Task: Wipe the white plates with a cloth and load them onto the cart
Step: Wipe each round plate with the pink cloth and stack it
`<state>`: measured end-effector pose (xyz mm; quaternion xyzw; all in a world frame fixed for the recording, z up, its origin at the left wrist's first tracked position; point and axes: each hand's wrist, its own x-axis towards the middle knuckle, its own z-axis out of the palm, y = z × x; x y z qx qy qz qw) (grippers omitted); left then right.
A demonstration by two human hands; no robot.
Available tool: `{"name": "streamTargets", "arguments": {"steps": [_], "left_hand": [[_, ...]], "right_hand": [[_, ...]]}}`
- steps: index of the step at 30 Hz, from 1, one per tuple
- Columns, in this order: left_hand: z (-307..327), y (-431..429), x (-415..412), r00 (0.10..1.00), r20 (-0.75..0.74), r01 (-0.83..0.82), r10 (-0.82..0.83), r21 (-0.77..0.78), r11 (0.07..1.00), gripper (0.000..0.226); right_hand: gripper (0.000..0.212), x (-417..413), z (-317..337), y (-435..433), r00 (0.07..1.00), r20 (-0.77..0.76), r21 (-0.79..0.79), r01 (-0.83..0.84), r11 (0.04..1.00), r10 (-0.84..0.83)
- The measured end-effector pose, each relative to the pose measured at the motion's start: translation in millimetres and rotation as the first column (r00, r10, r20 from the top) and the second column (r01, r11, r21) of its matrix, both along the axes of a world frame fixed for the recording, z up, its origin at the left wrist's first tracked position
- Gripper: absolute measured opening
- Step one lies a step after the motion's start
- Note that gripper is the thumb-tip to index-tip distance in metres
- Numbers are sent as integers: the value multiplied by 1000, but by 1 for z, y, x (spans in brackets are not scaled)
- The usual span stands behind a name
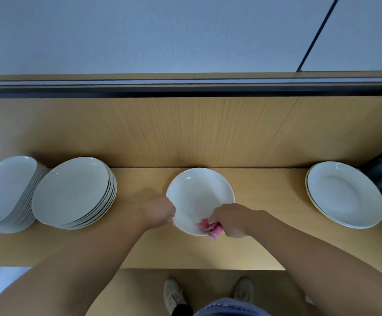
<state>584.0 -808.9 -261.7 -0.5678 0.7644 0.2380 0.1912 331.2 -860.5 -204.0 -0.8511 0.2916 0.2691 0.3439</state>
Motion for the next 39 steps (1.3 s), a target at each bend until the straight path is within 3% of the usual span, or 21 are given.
{"name": "streamTargets", "arguments": {"steps": [2,6,8,11,17,24,35,39], "left_hand": [[13,2,-10,999,31,-30,30,19,999,15],[39,8,-50,992,126,36,-29,-52,998,51],[41,11,-79,995,103,5,4,-85,996,49],[34,11,-115,995,44,-87,94,-149,985,45],[19,10,-161,976,2,-215,219,-186,959,43],[14,11,-187,957,161,-206,241,-206,957,44],[95,0,-171,889,215,-336,404,-293,895,35],[124,-11,-161,844,139,-449,519,-348,823,22]], "right_hand": [[44,-10,7,-4,999,33,-81,12,997,-10],[62,-33,16,-18,995,57,-342,-54,938,78],[67,-43,20,-25,995,81,-398,-28,917,66],[57,-58,27,-36,993,110,-454,13,891,41],[48,-81,29,-50,992,124,-499,44,866,21],[47,-95,29,-56,985,166,-533,45,845,53],[50,-104,61,-78,949,313,-561,147,814,45],[49,-101,79,-85,924,378,-582,182,793,65]]}}
